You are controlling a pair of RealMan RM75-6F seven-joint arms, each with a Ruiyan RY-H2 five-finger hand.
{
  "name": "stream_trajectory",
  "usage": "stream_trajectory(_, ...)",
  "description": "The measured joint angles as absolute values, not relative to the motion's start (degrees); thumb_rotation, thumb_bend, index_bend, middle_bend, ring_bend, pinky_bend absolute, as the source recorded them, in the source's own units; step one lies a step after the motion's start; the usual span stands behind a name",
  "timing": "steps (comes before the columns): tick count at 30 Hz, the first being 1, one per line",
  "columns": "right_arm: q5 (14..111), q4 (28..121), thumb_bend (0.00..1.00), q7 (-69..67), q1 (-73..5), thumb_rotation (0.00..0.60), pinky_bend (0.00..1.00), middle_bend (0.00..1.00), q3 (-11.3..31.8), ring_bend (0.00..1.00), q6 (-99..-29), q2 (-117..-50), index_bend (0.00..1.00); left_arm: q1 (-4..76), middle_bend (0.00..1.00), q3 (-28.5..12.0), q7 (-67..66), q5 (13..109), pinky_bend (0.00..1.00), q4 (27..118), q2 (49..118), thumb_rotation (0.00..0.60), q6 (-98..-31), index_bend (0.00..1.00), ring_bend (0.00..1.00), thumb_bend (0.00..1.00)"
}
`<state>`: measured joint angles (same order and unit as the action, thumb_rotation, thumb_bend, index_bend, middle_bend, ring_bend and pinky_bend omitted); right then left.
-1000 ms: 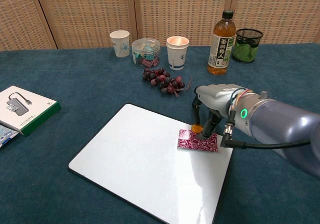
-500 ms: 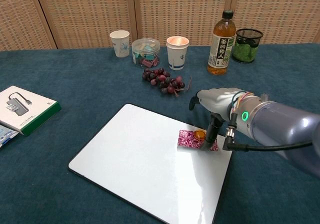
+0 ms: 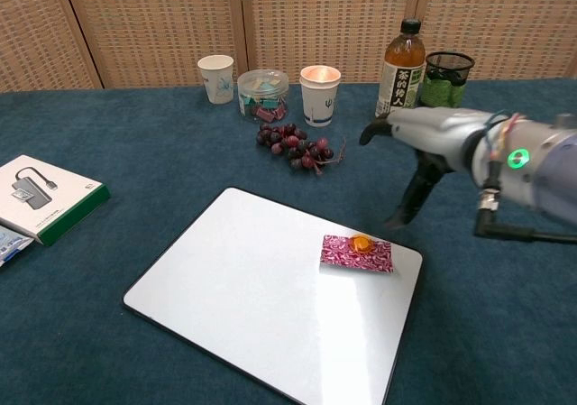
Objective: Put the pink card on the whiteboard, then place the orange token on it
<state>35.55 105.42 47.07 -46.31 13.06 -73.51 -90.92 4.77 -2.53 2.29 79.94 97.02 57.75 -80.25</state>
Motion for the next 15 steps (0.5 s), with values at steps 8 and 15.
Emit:
stream_trajectory(8,56.42,102.84,0.0,27.07,-36.45,0.6,0.0,0.0,5.86,0.0,-73.92,-79.27,0.11,4.03,0.0,-2.3,2.84,81.34,0.0,97.05,57.74,0.6,-82.14,0.0,0.0,0.0)
stream_trajectory(15,68.61,93.91,0.0,6.54,-25.27,0.6,0.0,0.0,-0.88,0.0,-79.3,-73.13,0.01,3.23,0.0,-2.16,1.66,82.49,0.0,97.0,58.38,0.6,-84.39,0.0,0.0,0.0)
